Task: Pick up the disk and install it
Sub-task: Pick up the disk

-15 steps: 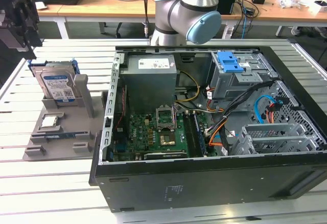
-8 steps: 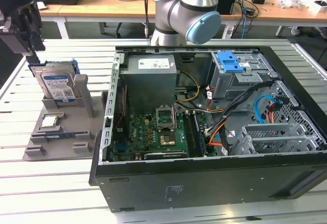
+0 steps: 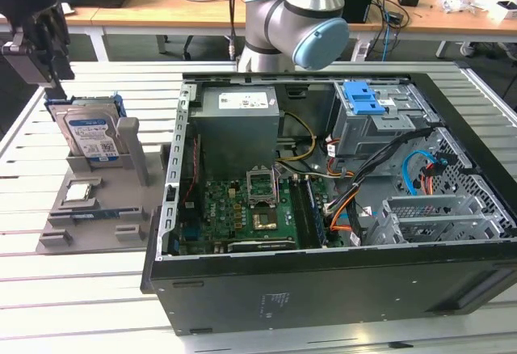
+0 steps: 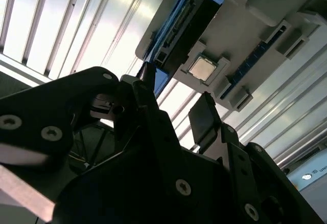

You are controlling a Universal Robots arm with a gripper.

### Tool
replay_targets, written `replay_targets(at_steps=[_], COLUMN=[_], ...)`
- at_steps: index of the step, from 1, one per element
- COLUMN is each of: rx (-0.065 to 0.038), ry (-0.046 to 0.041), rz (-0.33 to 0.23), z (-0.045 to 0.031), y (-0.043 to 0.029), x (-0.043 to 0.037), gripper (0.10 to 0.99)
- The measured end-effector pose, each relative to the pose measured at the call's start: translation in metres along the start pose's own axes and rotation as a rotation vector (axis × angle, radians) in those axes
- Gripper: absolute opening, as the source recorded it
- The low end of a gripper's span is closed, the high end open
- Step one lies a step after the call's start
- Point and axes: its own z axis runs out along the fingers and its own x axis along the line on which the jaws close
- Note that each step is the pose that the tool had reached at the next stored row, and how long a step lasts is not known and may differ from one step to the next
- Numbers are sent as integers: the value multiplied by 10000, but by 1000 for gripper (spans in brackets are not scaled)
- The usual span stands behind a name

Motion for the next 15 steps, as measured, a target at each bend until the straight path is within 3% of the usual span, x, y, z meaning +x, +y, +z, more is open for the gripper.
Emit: replay_targets(at_steps=[6,15], rx=[-2,-4], ry=[1,5], rz=[-5,-101], z=[147,289], y=[-7,29], x=[-25,-112], gripper=[537,537])
